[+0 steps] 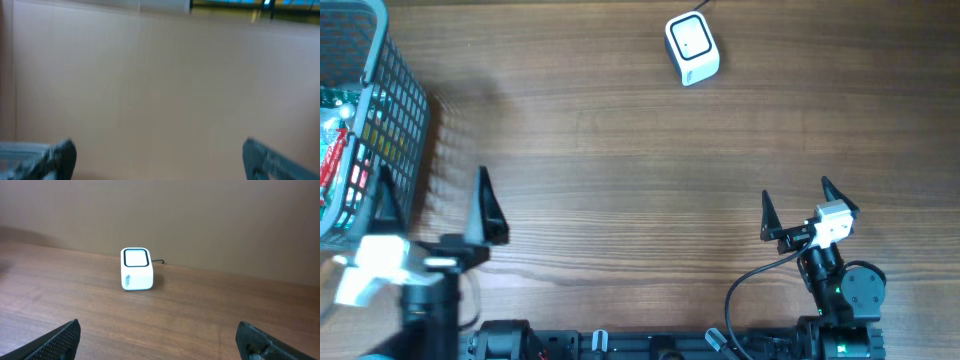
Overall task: Scan the item barcode
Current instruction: 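Reach the left gripper into the basket and grasp the yellow oil bottle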
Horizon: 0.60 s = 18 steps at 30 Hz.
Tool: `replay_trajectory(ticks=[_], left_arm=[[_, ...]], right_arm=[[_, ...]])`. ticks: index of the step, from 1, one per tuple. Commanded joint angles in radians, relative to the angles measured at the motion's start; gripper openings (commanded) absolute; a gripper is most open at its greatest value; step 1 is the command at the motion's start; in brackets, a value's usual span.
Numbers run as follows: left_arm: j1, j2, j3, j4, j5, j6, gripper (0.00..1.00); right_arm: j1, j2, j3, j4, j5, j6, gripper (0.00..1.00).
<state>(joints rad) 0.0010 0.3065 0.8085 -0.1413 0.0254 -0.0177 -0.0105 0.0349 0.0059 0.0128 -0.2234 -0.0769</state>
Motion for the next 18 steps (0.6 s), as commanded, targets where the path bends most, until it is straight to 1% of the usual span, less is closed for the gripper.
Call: replay_trajectory(ticks=[1, 3, 4, 6, 7, 9, 12, 14, 16, 18], left_arm=[[-0.003, 0.330, 0.449, -0.326, 0.066, 0.117, 1.00], [-0.003, 0.555, 0.752, -0.586, 0.079, 0.168, 1.00], [-0.003, 0.649, 0.877, -0.690, 0.079, 0.172, 1.00], [-0.003, 0.789, 1.051, -0.822, 0.079, 0.169, 1.00], [-0.003, 0.845, 1.117, -0.856, 0.079, 0.167, 1.00], [-0.003, 0.939, 1.204, -0.864, 0.079, 0.168, 1.00], [-0.003, 1.043, 1.217, -0.864, 0.074, 0.170, 1.00], [0.003, 1.101, 1.217, -0.836, 0.014, 0.222, 1.00], [0.017, 1.152, 1.217, -0.817, -0.073, 0.224, 1.00], [0.051, 1.199, 1.217, -0.809, -0.127, 0.224, 1.00]], right_arm=[[-0.007, 0.001, -0.001, 0.003, 0.015, -0.001, 1.00], [-0.007, 0.001, -0.001, 0.003, 0.015, -0.002, 1.00], [-0.007, 0.001, -0.001, 0.003, 0.015, -0.002, 1.00], [-0.007, 0.001, -0.001, 0.003, 0.015, -0.002, 1.00], [-0.007, 0.001, -0.001, 0.003, 0.015, -0.002, 1.00], [-0.007, 0.001, -0.001, 0.003, 0.015, -0.002, 1.00], [-0.007, 0.001, -0.001, 0.003, 0.015, -0.002, 1.00], [-0.007, 0.001, -0.001, 0.003, 0.015, -0.002, 1.00], [-0.007, 0.001, -0.001, 0.003, 0.015, -0.001, 1.00], [-0.007, 0.001, -0.001, 0.003, 0.015, -0.001, 1.00]])
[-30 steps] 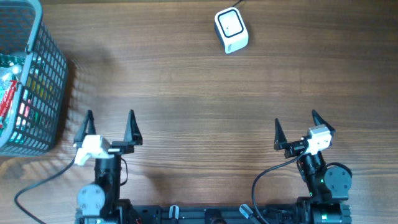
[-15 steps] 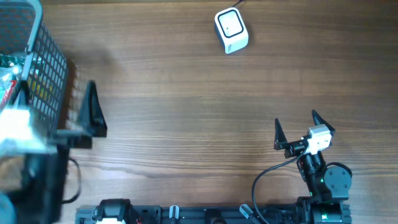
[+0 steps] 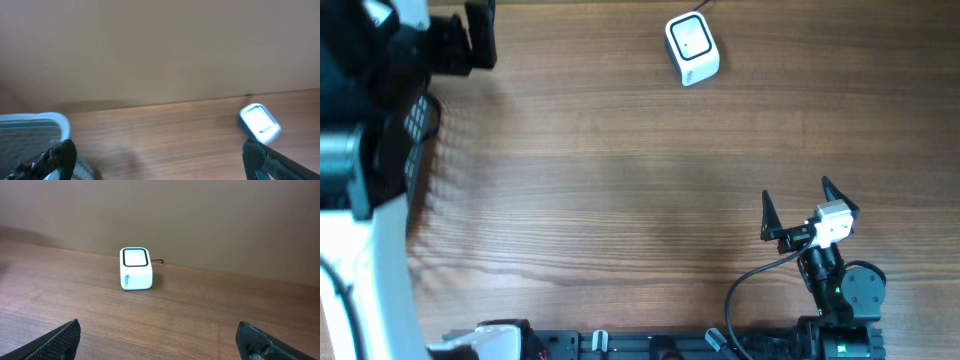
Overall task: Scan the item barcode
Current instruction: 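Reach the left gripper into the basket and grasp the yellow oil bottle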
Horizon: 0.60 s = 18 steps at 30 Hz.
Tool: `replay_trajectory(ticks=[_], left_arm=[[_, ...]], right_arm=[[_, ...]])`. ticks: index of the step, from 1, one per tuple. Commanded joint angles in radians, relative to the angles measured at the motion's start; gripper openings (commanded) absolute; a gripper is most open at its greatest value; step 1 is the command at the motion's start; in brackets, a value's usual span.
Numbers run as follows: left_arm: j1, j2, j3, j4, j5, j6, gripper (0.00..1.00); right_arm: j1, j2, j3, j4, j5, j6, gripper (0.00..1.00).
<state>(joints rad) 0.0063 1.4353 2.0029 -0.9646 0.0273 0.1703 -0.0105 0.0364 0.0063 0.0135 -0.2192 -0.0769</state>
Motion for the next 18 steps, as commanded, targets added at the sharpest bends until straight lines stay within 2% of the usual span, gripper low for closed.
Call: replay_trajectory(ticks=[1, 5, 9, 13, 18], left_arm=[[0.074, 0.091, 0.023, 0.014, -0.140, 0.030, 1.00], [0.245, 0.164, 0.023, 0.006, -0.141, -0.074, 1.00], [0.425, 0.211, 0.023, -0.001, -0.079, -0.083, 1.00], [0.550, 0.245, 0.016, -0.002, 0.052, -0.112, 1.00], [0.626, 0.324, -0.045, -0.019, 0.062, -0.111, 1.00]], right_arm=[[-0.007, -0.001, -0.001, 0.003, 0.011, -0.001, 1.00], [-0.007, -0.001, -0.001, 0.003, 0.011, -0.002, 1.00], [-0.007, -0.001, -0.001, 0.003, 0.011, -0.002, 1.00], [-0.007, -0.001, -0.001, 0.002, 0.011, -0.001, 1.00], [-0.007, -0.001, -0.001, 0.003, 0.011, -0.002, 1.00]])
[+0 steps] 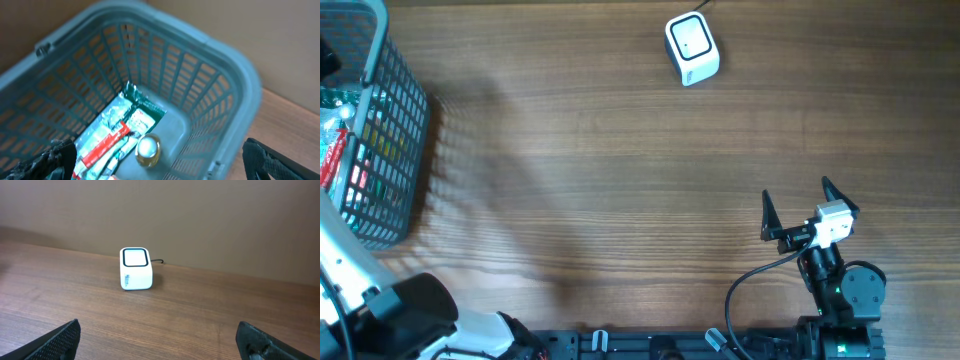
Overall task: Scan the item barcode
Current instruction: 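Reach the left gripper into the basket and grasp the yellow oil bottle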
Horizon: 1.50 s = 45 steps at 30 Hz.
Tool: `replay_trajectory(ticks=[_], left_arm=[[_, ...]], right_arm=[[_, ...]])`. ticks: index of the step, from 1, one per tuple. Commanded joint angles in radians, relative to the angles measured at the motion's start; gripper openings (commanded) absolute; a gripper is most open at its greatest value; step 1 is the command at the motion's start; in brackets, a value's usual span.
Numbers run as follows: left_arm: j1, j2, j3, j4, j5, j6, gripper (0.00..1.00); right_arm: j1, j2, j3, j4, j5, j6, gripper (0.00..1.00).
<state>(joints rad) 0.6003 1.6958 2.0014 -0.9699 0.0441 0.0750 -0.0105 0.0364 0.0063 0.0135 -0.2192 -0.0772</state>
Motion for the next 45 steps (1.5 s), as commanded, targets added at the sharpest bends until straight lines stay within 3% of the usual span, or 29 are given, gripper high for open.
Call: replay_trajectory(ticks=[1, 16, 27, 33, 35, 36, 39, 43, 45], left_arm=[[0.040, 0.076, -0.060, -0.016, 0.046, -0.015, 1.00], [0.103, 0.272, -0.150, -0.014, 0.144, 0.034, 0.99], [0.103, 0.363, -0.152, -0.011, 0.147, 0.033, 0.84], [0.103, 0.394, -0.152, -0.009, 0.146, 0.033, 0.81], [0.103, 0.399, -0.152, -0.004, 0.147, 0.033, 0.73], [0.103, 0.400, -0.152, 0.001, 0.147, 0.033, 0.65], [0.103, 0.400, -0.152, 0.013, 0.147, 0.032, 0.59], [0.103, 0.393, -0.152, 0.011, 0.147, 0.032, 0.43], [0.103, 0.378, -0.152, 0.013, 0.146, 0.032, 0.42]], right_arm=[[-0.007, -0.001, -0.001, 0.002, 0.011, -0.001, 1.00], [-0.007, -0.001, -0.001, 0.002, 0.011, -0.001, 1.00], [-0.007, -0.001, -0.001, 0.003, 0.011, -0.001, 1.00], [-0.007, -0.001, -0.001, 0.002, 0.011, -0.001, 1.00], [-0.007, -0.001, -0.001, 0.002, 0.011, -0.001, 1.00], [-0.007, -0.001, -0.001, 0.003, 0.011, -0.001, 1.00], [-0.007, -0.001, -0.001, 0.002, 0.011, -0.001, 1.00], [-0.007, -0.001, -0.001, 0.002, 0.011, -0.001, 1.00], [-0.007, -0.001, -0.001, 0.002, 0.011, -0.001, 1.00]])
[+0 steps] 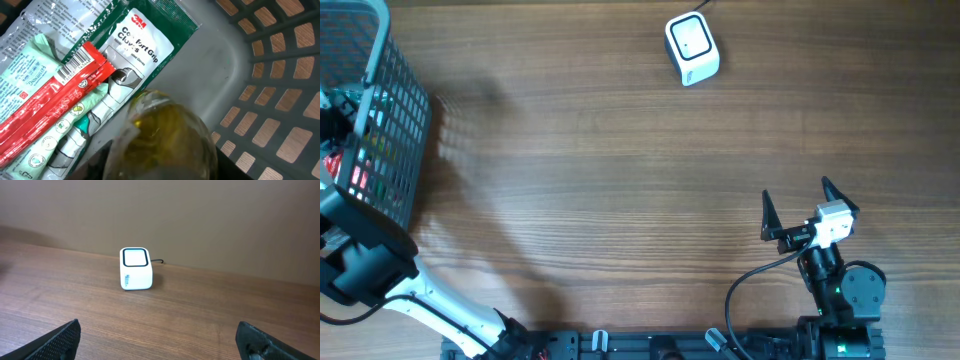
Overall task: Scan the item barcode
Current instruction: 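Reach the left gripper into the basket and grasp the yellow oil bottle, then lift the bottle out and carry it toward the white scanner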
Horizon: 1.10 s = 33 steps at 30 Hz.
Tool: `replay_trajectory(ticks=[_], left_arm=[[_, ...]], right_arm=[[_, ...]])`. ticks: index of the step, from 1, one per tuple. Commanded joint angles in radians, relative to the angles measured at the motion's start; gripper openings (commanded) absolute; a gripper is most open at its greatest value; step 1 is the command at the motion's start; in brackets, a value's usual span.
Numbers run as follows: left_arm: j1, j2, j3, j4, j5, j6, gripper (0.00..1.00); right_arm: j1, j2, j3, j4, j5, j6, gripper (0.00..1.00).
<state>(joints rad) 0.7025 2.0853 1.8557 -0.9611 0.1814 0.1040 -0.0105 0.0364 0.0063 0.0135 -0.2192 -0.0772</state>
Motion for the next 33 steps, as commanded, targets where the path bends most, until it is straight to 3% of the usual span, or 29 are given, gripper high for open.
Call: replay_trajectory(ticks=[1, 11, 22, 28, 33], left_arm=[[0.001, -0.025, -0.006, 0.009, 0.009, 0.003, 0.42], [0.001, -0.299, -0.002, 0.147, 0.010, -0.016, 0.43], [-0.027, -0.680, -0.003, 0.259, 0.145, -0.255, 0.41], [-0.198, -0.779, -0.003, 0.140, 0.144, -0.269, 0.37], [-0.431, -0.763, -0.011, 0.022, 0.143, -0.265, 0.33]], right_arm=[[-0.007, -0.001, -0.001, 0.003, 0.011, -0.001, 1.00], [-0.007, -0.001, -0.001, 0.002, 0.011, -0.001, 1.00], [-0.007, -0.001, -0.001, 0.002, 0.011, -0.002, 1.00], [-0.007, -0.001, -0.001, 0.002, 0.011, -0.001, 1.00], [-0.007, -0.001, -0.001, 0.003, 0.011, -0.001, 1.00]])
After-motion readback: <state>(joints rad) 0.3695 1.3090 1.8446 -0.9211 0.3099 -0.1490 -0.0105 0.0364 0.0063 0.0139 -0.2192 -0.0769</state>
